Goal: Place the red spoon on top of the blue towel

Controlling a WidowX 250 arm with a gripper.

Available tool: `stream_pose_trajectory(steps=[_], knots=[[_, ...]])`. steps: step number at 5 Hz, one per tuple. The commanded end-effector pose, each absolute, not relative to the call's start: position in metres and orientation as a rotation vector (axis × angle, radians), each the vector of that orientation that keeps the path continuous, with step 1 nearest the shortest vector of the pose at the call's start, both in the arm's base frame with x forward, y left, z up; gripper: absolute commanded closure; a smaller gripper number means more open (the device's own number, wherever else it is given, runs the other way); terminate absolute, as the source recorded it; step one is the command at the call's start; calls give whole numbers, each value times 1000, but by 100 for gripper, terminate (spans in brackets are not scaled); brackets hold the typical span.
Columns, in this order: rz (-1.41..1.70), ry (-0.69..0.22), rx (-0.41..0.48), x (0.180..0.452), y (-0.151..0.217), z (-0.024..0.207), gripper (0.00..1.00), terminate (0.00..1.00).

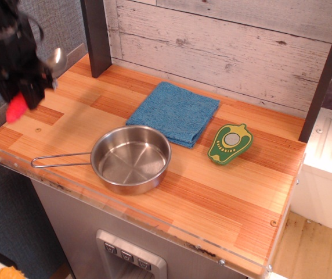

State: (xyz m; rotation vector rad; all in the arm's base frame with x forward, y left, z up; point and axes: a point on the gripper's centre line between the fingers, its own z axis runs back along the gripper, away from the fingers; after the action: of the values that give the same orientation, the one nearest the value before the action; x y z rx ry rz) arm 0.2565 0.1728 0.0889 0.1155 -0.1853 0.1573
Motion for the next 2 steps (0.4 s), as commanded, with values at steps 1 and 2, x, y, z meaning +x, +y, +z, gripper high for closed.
stream_pose_trajectory(steps=[1, 2], knots=[[23, -248, 61, 295, 113, 113, 100, 0], [-28, -226, 24, 317, 77, 100, 100, 0]])
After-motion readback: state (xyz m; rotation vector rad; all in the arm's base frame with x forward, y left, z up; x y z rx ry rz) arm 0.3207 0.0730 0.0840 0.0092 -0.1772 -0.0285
